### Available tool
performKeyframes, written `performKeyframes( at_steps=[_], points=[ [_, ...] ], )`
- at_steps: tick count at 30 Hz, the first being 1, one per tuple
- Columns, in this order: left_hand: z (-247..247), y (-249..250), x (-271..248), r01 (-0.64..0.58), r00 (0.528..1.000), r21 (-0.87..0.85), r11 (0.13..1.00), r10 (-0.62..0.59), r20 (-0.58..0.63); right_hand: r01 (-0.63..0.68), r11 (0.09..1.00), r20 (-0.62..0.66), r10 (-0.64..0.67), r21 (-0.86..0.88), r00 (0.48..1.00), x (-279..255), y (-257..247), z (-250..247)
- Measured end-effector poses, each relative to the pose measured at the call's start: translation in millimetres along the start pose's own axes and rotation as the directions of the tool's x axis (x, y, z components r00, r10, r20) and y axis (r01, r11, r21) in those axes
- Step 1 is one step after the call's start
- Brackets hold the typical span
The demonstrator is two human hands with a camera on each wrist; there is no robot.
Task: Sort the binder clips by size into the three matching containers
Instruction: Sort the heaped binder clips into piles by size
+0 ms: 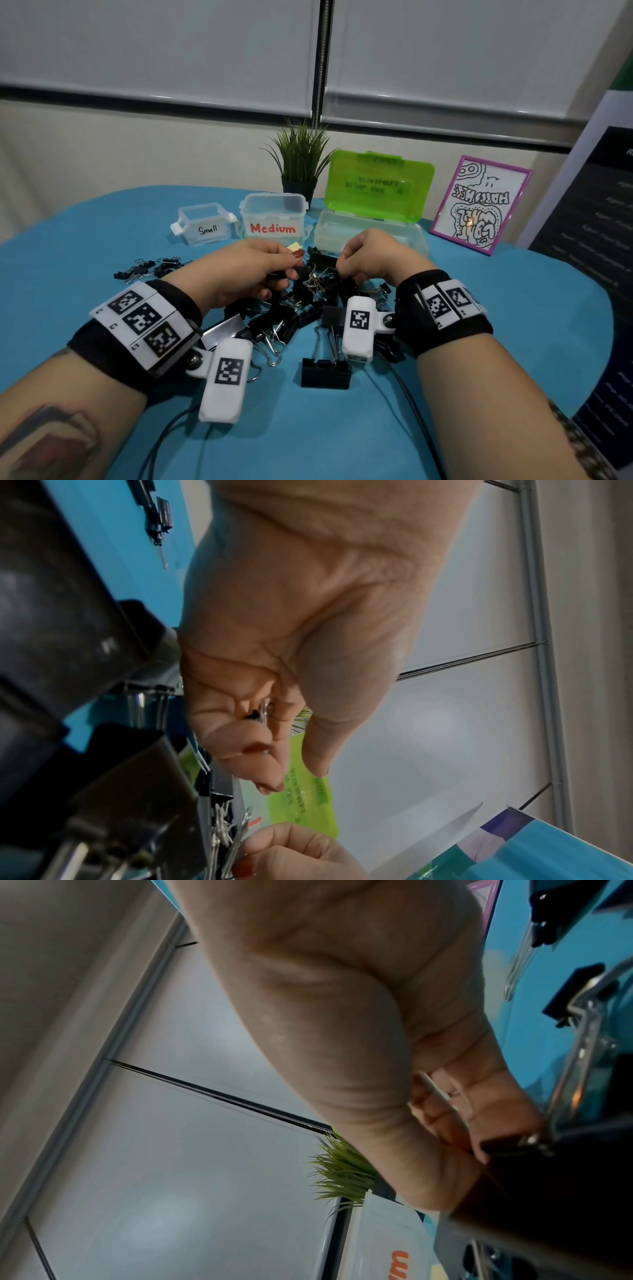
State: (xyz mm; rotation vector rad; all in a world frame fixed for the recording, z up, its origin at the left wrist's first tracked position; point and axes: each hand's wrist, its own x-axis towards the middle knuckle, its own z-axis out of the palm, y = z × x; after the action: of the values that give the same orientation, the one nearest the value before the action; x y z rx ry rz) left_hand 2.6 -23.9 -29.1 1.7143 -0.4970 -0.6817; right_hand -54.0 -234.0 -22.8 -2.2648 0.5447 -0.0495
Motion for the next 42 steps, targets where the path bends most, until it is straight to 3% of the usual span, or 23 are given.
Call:
performKeyframes(
  at_steps=[10, 15, 18, 21, 22, 24, 27, 29, 32, 35, 38, 40, 42],
  points=[
    [0.0, 0.6, -1.9, 0.001, 1.000, -0.013, 1.000, -0.001, 0.001, 0.066, 0.981, -0.087, -0.051, 0.184, 0.995, -0.2, 0.3, -8.4],
    [1.6, 5.1, -2.3, 0.071, 0.997, -0.140, 0.988, -0.066, 0.041, 0.289, 0.819, -0.050, -0.306, 0.496, 0.951, -14.3, -17.2, -0.1],
    [0.4, 6.4, -1.0, 0.103, 0.990, -0.248, 0.963, -0.074, 0.124, 0.307, 0.746, 0.044, -0.410, 0.591, 0.911, -19.1, -26.1, 11.7],
    [1.6, 7.3, -3.0, 0.083, 0.990, -0.325, 0.942, -0.040, 0.137, 0.288, 0.712, 0.074, -0.430, 0.641, 0.900, -19.0, -27.2, 15.1],
    [0.3, 6.2, -2.3, 0.072, 0.993, -0.324, 0.943, -0.036, 0.114, 0.283, 0.718, 0.053, -0.407, 0.636, 0.912, -17.7, -26.3, 13.8],
    [-5.2, 5.5, -1.2, 0.053, 0.998, -0.272, 0.961, -0.044, 0.039, 0.300, 0.826, -0.044, -0.318, 0.477, 0.947, -12.8, -21.7, 8.4],
    [-24.6, 5.5, 1.4, 0.021, 0.981, 0.080, 0.997, -0.005, -0.192, 0.143, 0.989, -0.207, -0.130, 0.047, 0.970, -2.5, -9.8, 0.1],
    [-44.5, 8.4, 1.0, 0.068, 0.911, 0.356, 0.932, 0.087, -0.402, -0.014, 0.999, -0.190, 0.004, -0.051, 0.982, 1.2, -3.6, -2.5],
    [-79.7, 8.7, 0.1, 0.228, 0.829, 0.550, 0.804, 0.136, -0.542, -0.114, 0.985, -0.113, 0.100, -0.131, 0.989, 0.2, -3.9, 1.1],
    [-104.1, 5.9, -1.1, 0.414, 0.827, 0.680, 0.605, 0.063, -0.559, -0.144, 0.984, -0.082, 0.136, -0.100, 0.987, -0.5, -7.0, 7.0],
    [-117.6, 0.4, -2.1, 0.502, 0.819, 0.738, 0.450, 0.025, -0.573, -0.155, 0.984, -0.052, 0.151, -0.083, 0.987, 0.3, -7.6, 9.1],
    [-124.3, -3.1, 0.7, 0.517, 0.831, 0.767, 0.380, -0.010, -0.556, -0.154, 0.987, -0.012, 0.153, -0.039, 0.988, 0.4, -7.4, 9.2],
    [-116.9, 0.4, -1.4, 0.513, 0.831, 0.758, 0.404, -0.012, -0.556, -0.151, 0.989, 0.011, 0.151, -0.008, 0.988, -0.2, -7.8, 8.5]
  ],
)
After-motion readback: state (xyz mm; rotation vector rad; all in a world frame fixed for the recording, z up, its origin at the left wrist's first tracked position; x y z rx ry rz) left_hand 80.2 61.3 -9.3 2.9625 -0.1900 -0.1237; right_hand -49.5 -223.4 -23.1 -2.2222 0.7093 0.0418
